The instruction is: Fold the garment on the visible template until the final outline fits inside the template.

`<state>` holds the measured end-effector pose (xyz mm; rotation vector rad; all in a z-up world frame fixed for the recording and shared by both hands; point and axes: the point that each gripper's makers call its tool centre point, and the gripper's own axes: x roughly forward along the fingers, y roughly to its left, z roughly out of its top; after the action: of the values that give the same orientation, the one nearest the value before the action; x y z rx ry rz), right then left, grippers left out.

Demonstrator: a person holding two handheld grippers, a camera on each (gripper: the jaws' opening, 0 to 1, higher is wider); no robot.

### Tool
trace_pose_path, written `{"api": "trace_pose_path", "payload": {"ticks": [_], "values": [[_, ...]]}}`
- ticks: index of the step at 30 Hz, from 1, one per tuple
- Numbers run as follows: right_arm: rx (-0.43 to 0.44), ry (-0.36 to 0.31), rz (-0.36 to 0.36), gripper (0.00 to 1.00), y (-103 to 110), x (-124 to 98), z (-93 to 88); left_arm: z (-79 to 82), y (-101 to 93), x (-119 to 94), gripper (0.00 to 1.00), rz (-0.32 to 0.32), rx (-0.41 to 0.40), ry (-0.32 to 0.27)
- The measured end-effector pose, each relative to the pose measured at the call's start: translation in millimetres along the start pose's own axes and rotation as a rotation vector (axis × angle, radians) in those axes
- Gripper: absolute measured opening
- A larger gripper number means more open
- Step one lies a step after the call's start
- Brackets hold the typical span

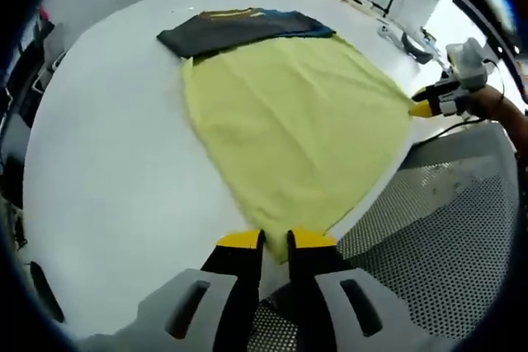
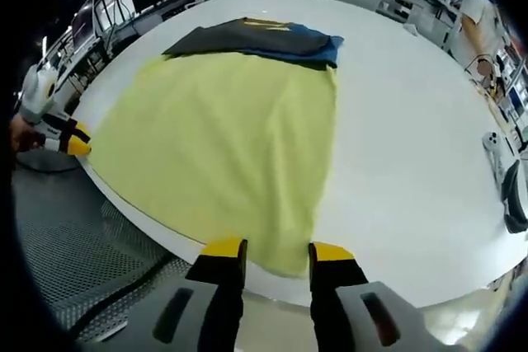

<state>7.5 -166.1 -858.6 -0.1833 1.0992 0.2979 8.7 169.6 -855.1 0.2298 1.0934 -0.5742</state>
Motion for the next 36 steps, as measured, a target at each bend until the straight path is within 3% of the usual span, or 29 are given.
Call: {"api": "trace_pose_path", "payload": {"ticks": [5,8,10,17,23,36], "values": [[-0.008,0.004,0.006,0.14,3.5,0.7,1.6,1.9,-8.4,1.4,0.07,-0.012,0.054,-0.007],[0.009,-0.009,0.010,0.00,6.5,2.0,3.8,2.3,-7.2,1.4,0.05,-0.005,0.049,-0.010],[0.032,-0.018,0.014,0.00,8.2,2.6,4.9,7.1,-7.4,1.5,0.05,-0.009,0.079,-0.049],[0.018,-0.066,0.000,0.00,8.6,-2.7,9.9,9.5,1.3,-7.5,0.05,0.001,-0.011,-0.093],[0.044,-0.124,-0.025,0.00,6.9,-11.4,20.7,24.9,14.3,-18.0,0.04,0.031,-0.104,-0.178],[0.039,-0.205,-0.066,0.00,1.3,-23.0,49.1,49.5,26.9,-32.3,0.05,0.039,-0.143,-0.282]]}}
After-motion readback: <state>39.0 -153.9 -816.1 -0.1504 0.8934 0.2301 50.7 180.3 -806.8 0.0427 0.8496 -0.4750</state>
